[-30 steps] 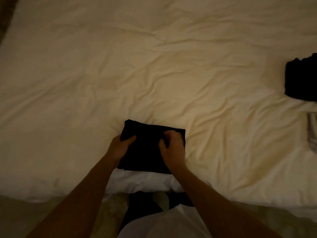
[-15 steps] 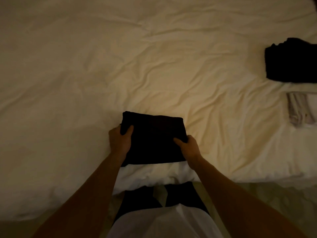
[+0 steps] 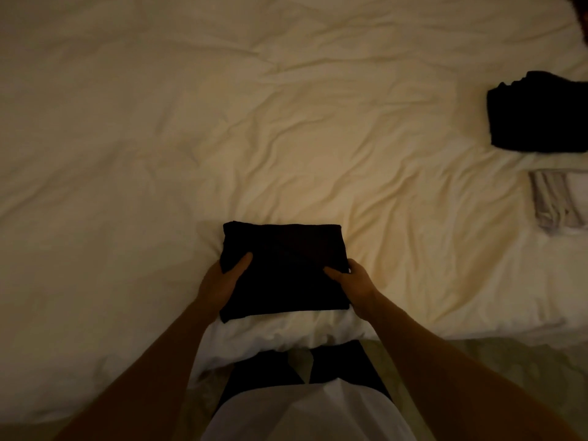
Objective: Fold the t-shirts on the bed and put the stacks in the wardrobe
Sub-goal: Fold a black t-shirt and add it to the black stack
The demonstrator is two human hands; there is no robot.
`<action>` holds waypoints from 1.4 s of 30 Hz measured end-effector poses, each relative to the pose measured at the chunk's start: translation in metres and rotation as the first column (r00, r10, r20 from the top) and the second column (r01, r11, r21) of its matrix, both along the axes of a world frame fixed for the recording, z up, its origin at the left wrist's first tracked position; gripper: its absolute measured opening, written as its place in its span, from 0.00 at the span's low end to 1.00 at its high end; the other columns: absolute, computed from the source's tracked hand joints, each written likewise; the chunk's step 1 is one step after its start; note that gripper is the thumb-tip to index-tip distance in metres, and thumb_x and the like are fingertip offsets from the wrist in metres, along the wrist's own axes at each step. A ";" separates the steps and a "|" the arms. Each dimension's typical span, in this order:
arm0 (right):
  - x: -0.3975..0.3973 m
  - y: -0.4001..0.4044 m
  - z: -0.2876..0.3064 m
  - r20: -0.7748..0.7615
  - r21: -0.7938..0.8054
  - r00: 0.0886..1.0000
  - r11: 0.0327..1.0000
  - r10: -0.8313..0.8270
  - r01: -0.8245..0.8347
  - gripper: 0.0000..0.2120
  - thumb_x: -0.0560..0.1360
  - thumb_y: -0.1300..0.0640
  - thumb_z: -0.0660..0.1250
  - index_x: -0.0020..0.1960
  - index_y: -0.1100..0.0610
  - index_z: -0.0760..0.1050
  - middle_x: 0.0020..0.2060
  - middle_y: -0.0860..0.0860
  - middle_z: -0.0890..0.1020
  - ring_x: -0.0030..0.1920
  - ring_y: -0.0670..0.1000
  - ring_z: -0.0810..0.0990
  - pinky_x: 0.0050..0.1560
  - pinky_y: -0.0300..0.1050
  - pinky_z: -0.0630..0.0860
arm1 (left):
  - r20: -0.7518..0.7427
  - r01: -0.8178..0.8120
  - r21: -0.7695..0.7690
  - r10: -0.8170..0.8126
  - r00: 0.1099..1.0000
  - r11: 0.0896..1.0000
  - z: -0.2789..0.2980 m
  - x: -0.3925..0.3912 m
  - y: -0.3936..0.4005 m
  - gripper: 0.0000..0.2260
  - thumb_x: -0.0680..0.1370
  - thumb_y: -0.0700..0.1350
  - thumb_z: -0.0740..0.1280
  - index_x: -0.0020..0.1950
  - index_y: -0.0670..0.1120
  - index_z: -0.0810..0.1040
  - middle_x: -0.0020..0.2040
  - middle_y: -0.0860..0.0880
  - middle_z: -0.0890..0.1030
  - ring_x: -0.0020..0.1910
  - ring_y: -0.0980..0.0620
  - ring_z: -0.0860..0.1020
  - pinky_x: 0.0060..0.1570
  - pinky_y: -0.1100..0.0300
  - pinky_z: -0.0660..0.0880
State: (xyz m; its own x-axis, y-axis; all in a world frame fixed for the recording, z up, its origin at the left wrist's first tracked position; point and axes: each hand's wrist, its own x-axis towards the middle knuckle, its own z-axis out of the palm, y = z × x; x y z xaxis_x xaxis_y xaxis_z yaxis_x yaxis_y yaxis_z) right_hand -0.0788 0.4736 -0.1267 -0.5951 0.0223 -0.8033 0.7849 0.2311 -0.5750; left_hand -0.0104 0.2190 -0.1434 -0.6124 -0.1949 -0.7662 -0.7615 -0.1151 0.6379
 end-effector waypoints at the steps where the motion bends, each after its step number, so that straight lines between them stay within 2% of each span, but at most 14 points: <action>1: -0.001 0.000 0.002 0.013 -0.042 0.999 0.998 -0.039 0.040 0.14 0.77 0.63 0.69 0.62 0.60 0.73 0.51 0.55 0.82 0.49 0.56 0.83 0.51 0.52 0.81 | -0.002 -0.026 0.058 0.026 1.000 0.998 0.000 0.000 -0.003 0.36 0.70 0.66 0.72 0.72 0.49 0.73 0.64 0.48 0.80 0.58 0.49 0.80 0.64 0.50 0.75; 7: -0.008 0.002 0.019 -0.016 -0.215 0.990 0.967 -0.143 0.136 0.12 0.77 0.66 0.67 0.59 0.56 0.75 0.55 0.58 0.82 0.52 0.60 0.83 0.53 0.56 0.81 | -0.130 -0.182 0.257 0.221 0.967 0.949 0.012 0.000 -0.006 0.43 0.58 0.66 0.80 0.69 0.51 0.76 0.61 0.48 0.82 0.59 0.46 0.81 0.64 0.45 0.75; 11: -0.013 -0.004 0.028 -0.089 -0.247 0.976 0.954 -0.196 0.170 0.13 0.77 0.65 0.68 0.58 0.52 0.77 0.53 0.54 0.84 0.51 0.56 0.85 0.53 0.54 0.81 | -0.209 -0.236 0.232 0.285 0.935 0.944 0.020 -0.009 0.000 0.31 0.71 0.60 0.75 0.71 0.54 0.72 0.64 0.52 0.80 0.61 0.50 0.80 0.62 0.48 0.76; 16: -0.030 0.001 0.032 -0.178 -0.264 0.966 0.955 -0.188 0.137 0.14 0.77 0.63 0.68 0.61 0.54 0.76 0.53 0.54 0.85 0.51 0.55 0.85 0.49 0.50 0.82 | -0.294 -0.167 0.026 0.167 0.941 0.986 0.021 -0.033 -0.001 0.23 0.79 0.55 0.68 0.73 0.53 0.69 0.64 0.53 0.78 0.60 0.53 0.79 0.59 0.55 0.76; 19: -0.031 0.007 0.020 -0.192 0.015 0.980 0.999 0.053 -0.051 0.17 0.78 0.58 0.69 0.66 0.56 0.71 0.60 0.58 0.80 0.54 0.56 0.83 0.53 0.50 0.80 | -0.162 -0.014 -0.206 -0.020 0.987 0.978 0.008 -0.031 0.001 0.26 0.80 0.57 0.64 0.76 0.51 0.63 0.69 0.48 0.74 0.62 0.49 0.76 0.60 0.56 0.72; 21: -0.030 0.008 0.011 -0.186 0.401 0.928 0.887 0.323 -0.229 0.26 0.79 0.52 0.67 0.73 0.58 0.63 0.66 0.60 0.74 0.61 0.58 0.78 0.60 0.53 0.77 | -0.116 -0.013 -0.424 -0.040 0.992 0.906 0.006 -0.027 0.005 0.28 0.82 0.56 0.62 0.78 0.48 0.59 0.71 0.43 0.72 0.65 0.43 0.74 0.61 0.51 0.71; 23: -0.027 0.001 0.011 -0.281 0.693 0.788 0.684 0.548 -0.228 0.29 0.80 0.49 0.64 0.76 0.60 0.61 0.68 0.61 0.70 0.64 0.61 0.73 0.60 0.55 0.73 | -0.194 -0.041 -0.706 -0.138 0.971 0.707 0.012 -0.026 0.012 0.28 0.83 0.56 0.59 0.79 0.46 0.57 0.74 0.41 0.67 0.70 0.39 0.68 0.66 0.44 0.67; 26: -0.029 -0.016 0.008 -0.405 0.843 0.443 0.514 0.800 -0.159 0.25 0.80 0.48 0.59 0.74 0.58 0.65 0.69 0.61 0.71 0.65 0.62 0.72 0.59 0.56 0.73 | -0.260 -0.046 -0.914 -0.496 0.829 0.402 0.012 -0.039 0.031 0.26 0.82 0.55 0.57 0.78 0.46 0.62 0.77 0.39 0.62 0.74 0.36 0.63 0.69 0.42 0.61; 29: -0.032 -0.031 -0.009 -0.292 0.888 0.346 0.387 0.892 -0.249 0.27 0.80 0.43 0.53 0.74 0.55 0.67 0.71 0.61 0.70 0.69 0.64 0.70 0.62 0.59 0.72 | -0.116 0.105 -0.948 -0.630 0.767 0.302 -0.009 -0.048 0.043 0.24 0.83 0.55 0.55 0.77 0.48 0.65 0.78 0.40 0.61 0.75 0.35 0.61 0.69 0.40 0.62; 34: -0.039 -0.020 -0.031 -0.185 0.834 0.547 0.424 0.817 -0.352 0.30 0.80 0.38 0.47 0.79 0.49 0.58 0.75 0.62 0.60 0.73 0.65 0.62 0.67 0.60 0.66 | -0.062 0.144 -0.881 -0.411 0.910 0.451 -0.030 -0.047 0.019 0.23 0.83 0.55 0.52 0.77 0.49 0.66 0.75 0.38 0.65 0.69 0.34 0.66 0.63 0.38 0.68; 36: -0.042 -0.014 -0.031 -0.274 0.751 0.631 0.572 0.725 -0.331 0.29 0.82 0.42 0.56 0.79 0.50 0.55 0.71 0.60 0.65 0.69 0.61 0.67 0.63 0.56 0.70 | -0.144 0.082 -0.793 -0.315 0.938 0.604 -0.028 -0.051 0.014 0.23 0.85 0.53 0.54 0.79 0.49 0.61 0.73 0.40 0.67 0.68 0.38 0.68 0.63 0.44 0.69; 38: -0.046 -0.014 -0.027 -0.332 0.551 0.813 0.798 0.479 -0.245 0.32 0.80 0.45 0.61 0.79 0.55 0.55 0.68 0.57 0.69 0.66 0.57 0.71 0.62 0.52 0.73 | -0.178 -0.009 -0.617 -0.128 0.976 0.787 -0.022 -0.056 0.013 0.28 0.83 0.56 0.57 0.80 0.49 0.55 0.74 0.43 0.68 0.69 0.42 0.69 0.67 0.49 0.67; 40: -0.054 -0.013 -0.022 -0.248 0.343 0.950 0.934 0.191 -0.098 0.27 0.79 0.46 0.65 0.72 0.59 0.63 0.62 0.55 0.75 0.60 0.56 0.77 0.57 0.51 0.77 | -0.105 -0.047 -0.450 -0.001 0.994 0.892 -0.013 -0.065 0.014 0.29 0.82 0.60 0.58 0.79 0.49 0.57 0.71 0.44 0.72 0.66 0.43 0.73 0.64 0.52 0.70; 42: -0.058 -0.010 -0.014 -0.118 0.165 0.992 0.986 0.045 -0.025 0.22 0.77 0.49 0.69 0.63 0.61 0.69 0.55 0.55 0.80 0.52 0.54 0.81 0.52 0.50 0.80 | -0.042 -0.065 -0.314 0.055 0.998 0.947 -0.002 -0.071 0.013 0.29 0.80 0.62 0.61 0.76 0.48 0.64 0.66 0.46 0.75 0.59 0.46 0.76 0.58 0.56 0.71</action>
